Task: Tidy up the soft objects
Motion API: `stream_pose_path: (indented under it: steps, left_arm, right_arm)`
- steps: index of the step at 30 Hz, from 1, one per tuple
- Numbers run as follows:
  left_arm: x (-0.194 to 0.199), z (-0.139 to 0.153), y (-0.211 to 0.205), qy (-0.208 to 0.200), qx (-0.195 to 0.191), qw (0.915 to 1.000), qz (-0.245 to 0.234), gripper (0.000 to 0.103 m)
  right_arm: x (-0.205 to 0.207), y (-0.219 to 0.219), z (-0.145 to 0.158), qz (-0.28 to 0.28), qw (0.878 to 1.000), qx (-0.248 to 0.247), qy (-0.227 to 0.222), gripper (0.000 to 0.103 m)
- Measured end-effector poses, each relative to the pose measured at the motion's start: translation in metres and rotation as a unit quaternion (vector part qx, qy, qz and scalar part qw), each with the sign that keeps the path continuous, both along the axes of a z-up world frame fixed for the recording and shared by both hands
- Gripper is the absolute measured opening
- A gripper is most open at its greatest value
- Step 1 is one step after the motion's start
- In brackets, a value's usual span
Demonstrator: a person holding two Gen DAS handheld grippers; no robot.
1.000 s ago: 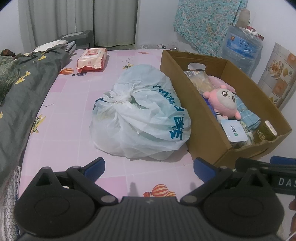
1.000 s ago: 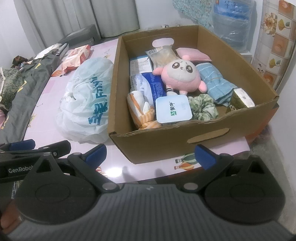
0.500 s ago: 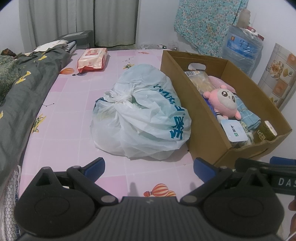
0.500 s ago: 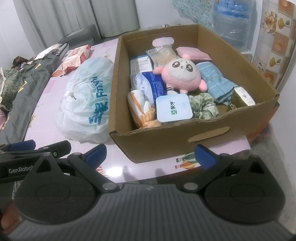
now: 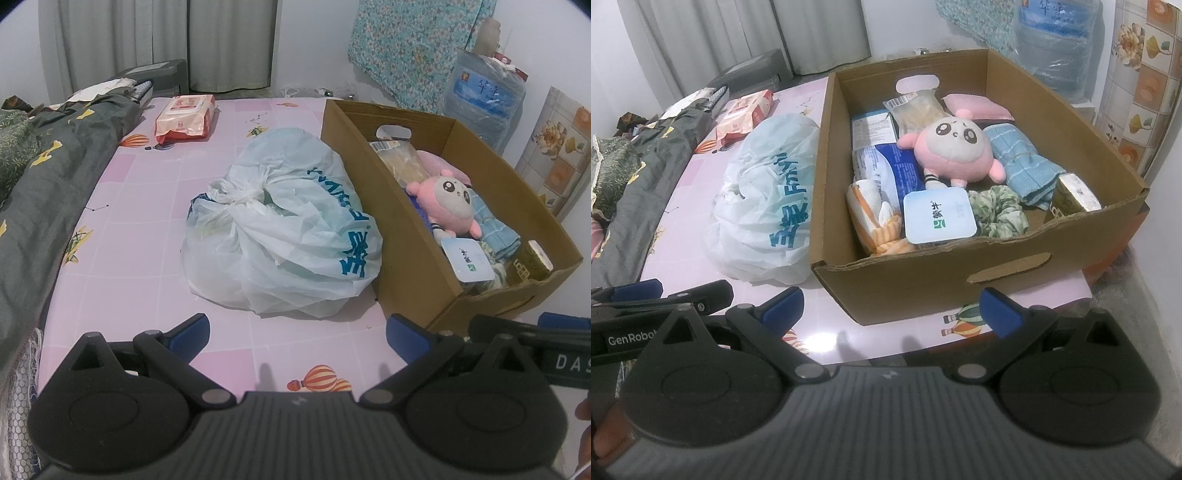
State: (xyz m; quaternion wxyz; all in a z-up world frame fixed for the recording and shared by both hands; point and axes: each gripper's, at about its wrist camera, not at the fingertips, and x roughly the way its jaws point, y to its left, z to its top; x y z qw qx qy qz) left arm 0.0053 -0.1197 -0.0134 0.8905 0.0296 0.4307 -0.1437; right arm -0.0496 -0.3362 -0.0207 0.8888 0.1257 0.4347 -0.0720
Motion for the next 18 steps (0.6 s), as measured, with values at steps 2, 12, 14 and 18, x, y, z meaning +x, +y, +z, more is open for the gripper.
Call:
stream_pose_path:
  steps: [2, 12, 14, 18]
  left_arm:
    - [0.0000, 0.0001, -0.0001, 0.000, 0.000, 1.0000, 0.000, 0.102]
    - [-0.0001, 0.0002, 0.0006, 0.000, 0.000, 1.0000, 0.001, 0.102]
    - [0.0000, 0.0002, 0.0005, -0.001, 0.000, 1.0000, 0.001, 0.102]
    - [0.0000, 0.0007, 0.0004, 0.000, -0.001, 1.0000, 0.002, 0.102]
  right_arm:
    - [0.0000, 0.0007, -0.0007, 0.000, 1.000, 0.002, 0.001, 0.102]
    - [-0.0002, 0.0008, -0.0006, 0.000, 1.000, 0.002, 0.000, 0.102]
    - [0.0002, 0.0009, -0.0007, 0.000, 1.000, 0.002, 0.000, 0.102]
    - [0.0004, 0.0007, -0.0002, 0.001, 1.000, 0.002, 0.000, 0.102]
